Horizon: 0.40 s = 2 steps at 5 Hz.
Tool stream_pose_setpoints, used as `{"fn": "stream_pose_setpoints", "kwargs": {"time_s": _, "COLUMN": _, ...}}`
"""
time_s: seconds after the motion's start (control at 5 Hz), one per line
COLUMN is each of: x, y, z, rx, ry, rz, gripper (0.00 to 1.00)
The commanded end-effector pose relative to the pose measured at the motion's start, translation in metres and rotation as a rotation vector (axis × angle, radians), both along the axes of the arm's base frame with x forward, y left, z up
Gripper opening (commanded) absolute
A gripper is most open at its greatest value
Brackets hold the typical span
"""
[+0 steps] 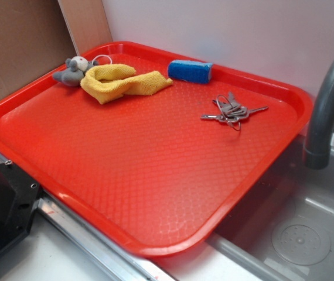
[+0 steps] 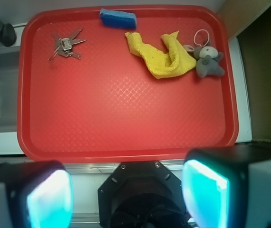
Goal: Grab the silver keys.
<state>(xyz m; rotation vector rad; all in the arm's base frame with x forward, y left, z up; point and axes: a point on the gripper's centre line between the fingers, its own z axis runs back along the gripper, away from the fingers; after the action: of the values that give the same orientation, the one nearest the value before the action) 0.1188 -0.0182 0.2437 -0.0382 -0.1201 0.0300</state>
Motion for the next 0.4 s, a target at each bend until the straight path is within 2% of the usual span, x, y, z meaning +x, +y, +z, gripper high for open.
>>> {"fn": "stream_pose_setpoints", "kwargs": {"time_s": 0.0, "x": 0.000, "y": 0.000, "z": 0.000, "rx": 0.000, "ry": 0.000, "rz": 0.000, "gripper": 1.00}}
{"fn": "stream_pose_setpoints", "kwargs": {"time_s": 0.2, "x": 0.050, "y": -0.006, "z": -0.025, "rx": -0.035, "ry": -0.047, "rz": 0.208, "gripper": 1.00}}
